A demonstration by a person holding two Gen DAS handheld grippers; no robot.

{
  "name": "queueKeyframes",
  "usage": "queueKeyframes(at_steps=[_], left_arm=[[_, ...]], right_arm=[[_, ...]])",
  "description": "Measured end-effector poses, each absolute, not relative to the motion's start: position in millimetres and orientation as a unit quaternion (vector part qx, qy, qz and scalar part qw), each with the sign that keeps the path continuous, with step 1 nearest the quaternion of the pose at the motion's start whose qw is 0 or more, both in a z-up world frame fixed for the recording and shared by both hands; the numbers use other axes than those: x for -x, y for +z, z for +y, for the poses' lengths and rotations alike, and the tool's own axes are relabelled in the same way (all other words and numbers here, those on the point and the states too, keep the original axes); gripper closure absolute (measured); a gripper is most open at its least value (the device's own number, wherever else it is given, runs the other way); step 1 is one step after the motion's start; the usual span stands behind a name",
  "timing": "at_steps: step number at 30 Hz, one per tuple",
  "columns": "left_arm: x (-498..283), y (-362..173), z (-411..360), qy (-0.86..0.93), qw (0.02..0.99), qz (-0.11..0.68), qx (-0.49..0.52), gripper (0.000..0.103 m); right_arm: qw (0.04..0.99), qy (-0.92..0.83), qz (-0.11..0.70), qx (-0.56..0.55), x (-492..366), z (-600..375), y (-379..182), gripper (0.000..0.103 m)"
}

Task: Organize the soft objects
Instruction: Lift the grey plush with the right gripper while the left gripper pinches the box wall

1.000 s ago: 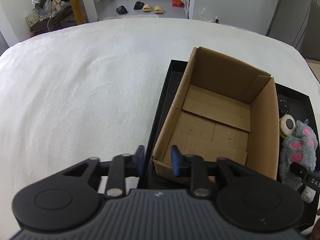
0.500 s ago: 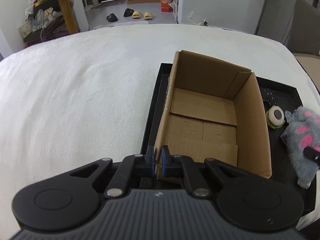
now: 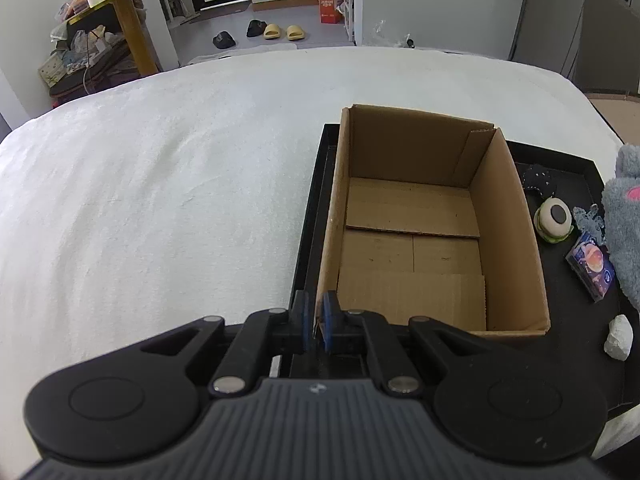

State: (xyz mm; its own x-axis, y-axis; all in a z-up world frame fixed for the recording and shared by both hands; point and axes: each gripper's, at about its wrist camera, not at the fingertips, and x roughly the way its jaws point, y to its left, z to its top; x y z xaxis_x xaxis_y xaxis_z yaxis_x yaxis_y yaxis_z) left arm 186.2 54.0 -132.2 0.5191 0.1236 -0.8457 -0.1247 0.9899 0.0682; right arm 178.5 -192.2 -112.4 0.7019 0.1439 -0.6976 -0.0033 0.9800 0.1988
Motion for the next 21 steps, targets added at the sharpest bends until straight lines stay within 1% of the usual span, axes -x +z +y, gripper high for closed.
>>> queueKeyframes(at_steps=[10, 15, 21], left_arm=[[-182, -130, 61, 0.073, 0.876, 0.476, 0.017, 0.095], [-181, -130, 68, 0.069, 0.877, 0.475, 0.029, 0.095], [-180, -132, 71, 0.066, 0.878, 0.473, 0.038, 0.096]], right_arm=[[0.921, 0.091, 0.375, -0.051, -174, -161, -94, 0.067], [0.919, 0.123, 0.375, -0.013, -174, -138, -88, 0.066], [0.900, 0.182, 0.395, -0.009, -180, -118, -82, 0.066]])
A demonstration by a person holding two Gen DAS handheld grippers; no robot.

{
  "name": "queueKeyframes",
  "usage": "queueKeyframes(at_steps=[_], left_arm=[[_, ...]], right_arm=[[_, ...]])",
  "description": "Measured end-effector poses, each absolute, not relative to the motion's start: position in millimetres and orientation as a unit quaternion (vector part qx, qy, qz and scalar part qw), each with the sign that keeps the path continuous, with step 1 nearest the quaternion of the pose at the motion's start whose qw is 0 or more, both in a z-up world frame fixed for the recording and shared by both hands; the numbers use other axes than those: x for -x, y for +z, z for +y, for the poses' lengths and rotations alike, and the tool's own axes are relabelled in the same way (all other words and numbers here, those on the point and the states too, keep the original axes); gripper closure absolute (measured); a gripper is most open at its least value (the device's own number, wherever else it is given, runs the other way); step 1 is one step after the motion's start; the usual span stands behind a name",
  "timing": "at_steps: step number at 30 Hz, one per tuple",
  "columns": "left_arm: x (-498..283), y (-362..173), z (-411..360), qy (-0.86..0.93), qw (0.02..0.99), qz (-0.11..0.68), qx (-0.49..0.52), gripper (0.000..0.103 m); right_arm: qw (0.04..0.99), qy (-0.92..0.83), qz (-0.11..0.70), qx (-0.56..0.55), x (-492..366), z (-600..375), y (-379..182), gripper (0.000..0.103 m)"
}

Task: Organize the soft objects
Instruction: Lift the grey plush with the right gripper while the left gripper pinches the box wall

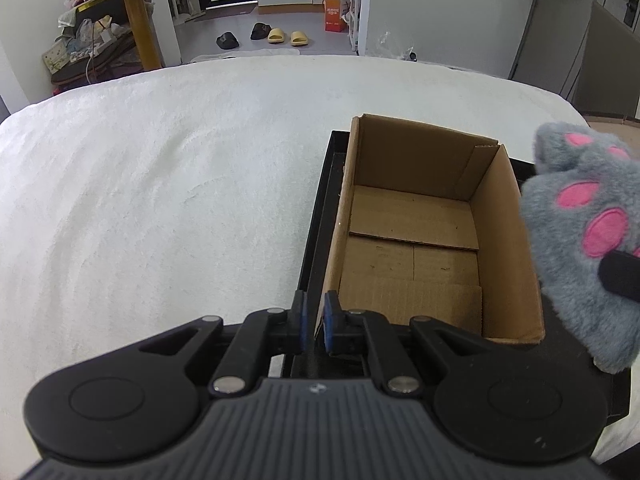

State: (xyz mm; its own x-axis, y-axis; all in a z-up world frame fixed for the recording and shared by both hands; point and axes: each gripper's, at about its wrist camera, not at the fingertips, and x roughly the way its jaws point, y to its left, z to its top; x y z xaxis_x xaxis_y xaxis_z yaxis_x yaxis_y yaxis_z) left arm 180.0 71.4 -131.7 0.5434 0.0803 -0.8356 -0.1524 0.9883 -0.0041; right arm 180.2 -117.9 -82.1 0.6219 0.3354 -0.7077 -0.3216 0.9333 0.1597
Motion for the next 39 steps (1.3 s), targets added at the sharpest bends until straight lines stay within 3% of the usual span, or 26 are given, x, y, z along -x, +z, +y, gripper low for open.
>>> queueKeyframes(at_steps=[26, 39], left_arm=[[-190, -144, 86, 0.051, 0.866, 0.490, 0.093, 0.097], [-195, -147, 89, 0.066, 0.861, 0.495, 0.101, 0.093]], right_arm=[[0.817, 0.326, 0.449, 0.154, -220, -44, -117, 0.066], [0.783, 0.363, 0.492, 0.115, -241, -44, -145, 0.061]])
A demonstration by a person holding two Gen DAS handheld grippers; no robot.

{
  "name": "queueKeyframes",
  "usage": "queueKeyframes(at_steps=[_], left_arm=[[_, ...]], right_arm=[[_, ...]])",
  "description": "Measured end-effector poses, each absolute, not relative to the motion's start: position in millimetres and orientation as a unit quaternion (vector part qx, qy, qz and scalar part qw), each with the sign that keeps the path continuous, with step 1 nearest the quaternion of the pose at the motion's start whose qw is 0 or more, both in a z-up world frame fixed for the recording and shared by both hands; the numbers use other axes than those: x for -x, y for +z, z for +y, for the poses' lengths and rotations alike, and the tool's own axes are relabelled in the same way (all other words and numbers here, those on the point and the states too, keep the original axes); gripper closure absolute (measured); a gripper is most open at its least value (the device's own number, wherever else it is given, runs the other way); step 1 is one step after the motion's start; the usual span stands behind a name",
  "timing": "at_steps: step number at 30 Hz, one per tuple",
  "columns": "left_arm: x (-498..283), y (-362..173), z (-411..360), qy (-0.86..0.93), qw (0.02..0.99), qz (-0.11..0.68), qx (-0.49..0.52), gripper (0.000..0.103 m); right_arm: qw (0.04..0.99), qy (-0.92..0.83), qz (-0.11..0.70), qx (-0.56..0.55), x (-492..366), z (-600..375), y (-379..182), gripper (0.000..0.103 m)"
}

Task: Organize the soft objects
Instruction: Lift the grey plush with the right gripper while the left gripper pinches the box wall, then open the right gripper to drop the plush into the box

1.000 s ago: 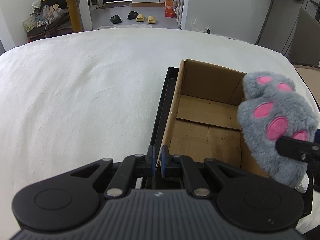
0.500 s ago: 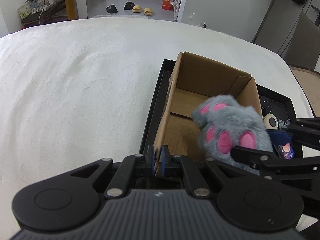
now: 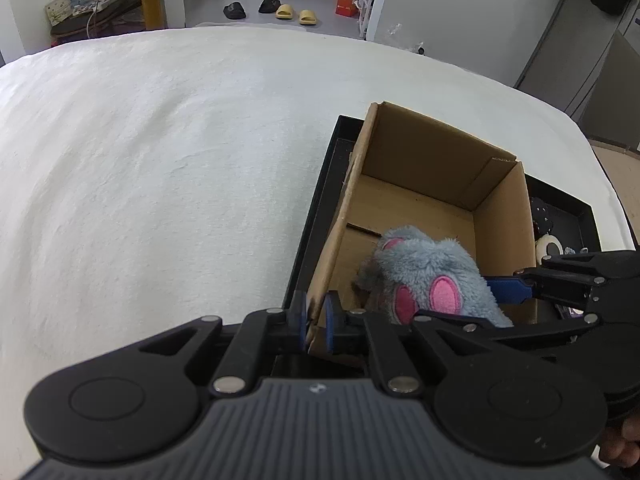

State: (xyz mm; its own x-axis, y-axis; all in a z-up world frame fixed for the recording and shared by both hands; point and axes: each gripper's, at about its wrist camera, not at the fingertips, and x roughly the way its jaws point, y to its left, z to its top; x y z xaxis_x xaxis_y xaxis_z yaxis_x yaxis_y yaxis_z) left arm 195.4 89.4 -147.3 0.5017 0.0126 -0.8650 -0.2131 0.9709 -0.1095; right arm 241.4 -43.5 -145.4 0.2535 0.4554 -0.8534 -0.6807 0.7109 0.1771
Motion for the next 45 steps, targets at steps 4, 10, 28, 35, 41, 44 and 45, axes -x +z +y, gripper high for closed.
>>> queueKeyframes(at_steps=[4, 10, 28, 35, 41, 44, 45], left_arm=[[-197, -148, 89, 0.067, 0.860, 0.497, 0.096, 0.090], [-196, -147, 91, 0.074, 0.859, 0.498, 0.095, 0.078], [-177, -125, 79, 0.081, 0.885, 0.455, 0.056, 0.049], [-174, -120, 70, 0.094, 0.891, 0.444, 0.034, 0.036], [-172, -116, 59, 0.102, 0.895, 0.434, 0.004, 0.031], [-173, -117, 56, 0.101, 0.893, 0.438, -0.005, 0.030], [-174, -118, 54, 0.103, 0.892, 0.439, -0.008, 0.030]], right_arm=[[0.787, 0.357, 0.492, 0.103, -244, -49, -144, 0.045], [0.804, 0.333, 0.488, 0.067, -245, -69, -132, 0.037], [0.862, 0.274, 0.426, -0.023, -207, -141, -111, 0.034], [0.887, 0.219, 0.404, -0.043, -187, -175, -116, 0.021], [0.900, 0.186, 0.388, -0.065, -174, -193, -126, 0.018], [0.909, 0.152, 0.379, -0.083, -170, -201, -133, 0.018], [0.912, 0.138, 0.376, -0.088, -168, -204, -136, 0.018]])
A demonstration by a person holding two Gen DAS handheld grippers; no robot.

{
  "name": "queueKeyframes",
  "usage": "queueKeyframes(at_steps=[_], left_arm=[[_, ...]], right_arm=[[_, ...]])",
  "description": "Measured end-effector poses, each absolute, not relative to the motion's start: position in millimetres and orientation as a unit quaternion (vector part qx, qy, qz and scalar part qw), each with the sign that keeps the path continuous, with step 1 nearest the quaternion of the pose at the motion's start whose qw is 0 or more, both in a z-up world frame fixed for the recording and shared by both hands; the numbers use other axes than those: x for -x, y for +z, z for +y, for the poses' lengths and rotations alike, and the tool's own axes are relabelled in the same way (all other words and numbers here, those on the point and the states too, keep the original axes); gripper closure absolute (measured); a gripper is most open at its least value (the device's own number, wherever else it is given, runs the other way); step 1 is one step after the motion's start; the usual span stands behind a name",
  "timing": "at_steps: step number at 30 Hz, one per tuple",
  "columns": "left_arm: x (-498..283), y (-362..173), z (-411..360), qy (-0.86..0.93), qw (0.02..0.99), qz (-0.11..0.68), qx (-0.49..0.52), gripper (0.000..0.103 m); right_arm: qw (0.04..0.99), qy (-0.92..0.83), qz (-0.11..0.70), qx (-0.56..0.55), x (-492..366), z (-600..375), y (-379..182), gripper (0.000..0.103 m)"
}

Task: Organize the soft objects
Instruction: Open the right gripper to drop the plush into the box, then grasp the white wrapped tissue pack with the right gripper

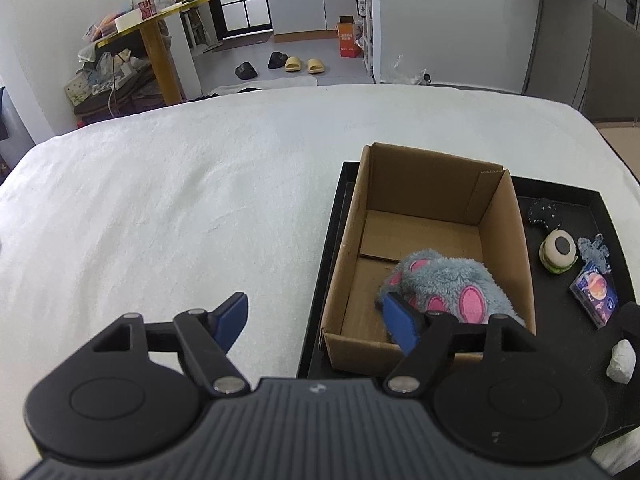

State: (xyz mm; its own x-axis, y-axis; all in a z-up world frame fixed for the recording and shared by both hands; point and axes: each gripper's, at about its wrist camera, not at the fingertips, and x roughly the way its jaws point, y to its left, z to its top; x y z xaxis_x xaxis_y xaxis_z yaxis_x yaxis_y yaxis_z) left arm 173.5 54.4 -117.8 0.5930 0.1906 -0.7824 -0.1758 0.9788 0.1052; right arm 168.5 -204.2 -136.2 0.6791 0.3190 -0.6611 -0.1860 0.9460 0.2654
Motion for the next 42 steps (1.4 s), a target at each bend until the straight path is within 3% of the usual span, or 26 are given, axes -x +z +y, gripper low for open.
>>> queueKeyframes(at_steps=[16, 37, 42], left_arm=[[-181, -122, 38, 0.123, 0.875, 0.466, -0.047, 0.029], [-194, -126, 2, 0.141, 0.856, 0.486, -0.108, 0.028], [-199, -125, -6, 0.140, 0.852, 0.492, -0.109, 0.028]], right_arm=[[0.907, -0.016, 0.402, -0.123, -161, -232, -186, 0.018], [0.863, -0.063, 0.473, -0.165, -180, -264, -232, 0.018], [0.866, -0.067, 0.473, -0.145, -188, -259, -240, 0.023]])
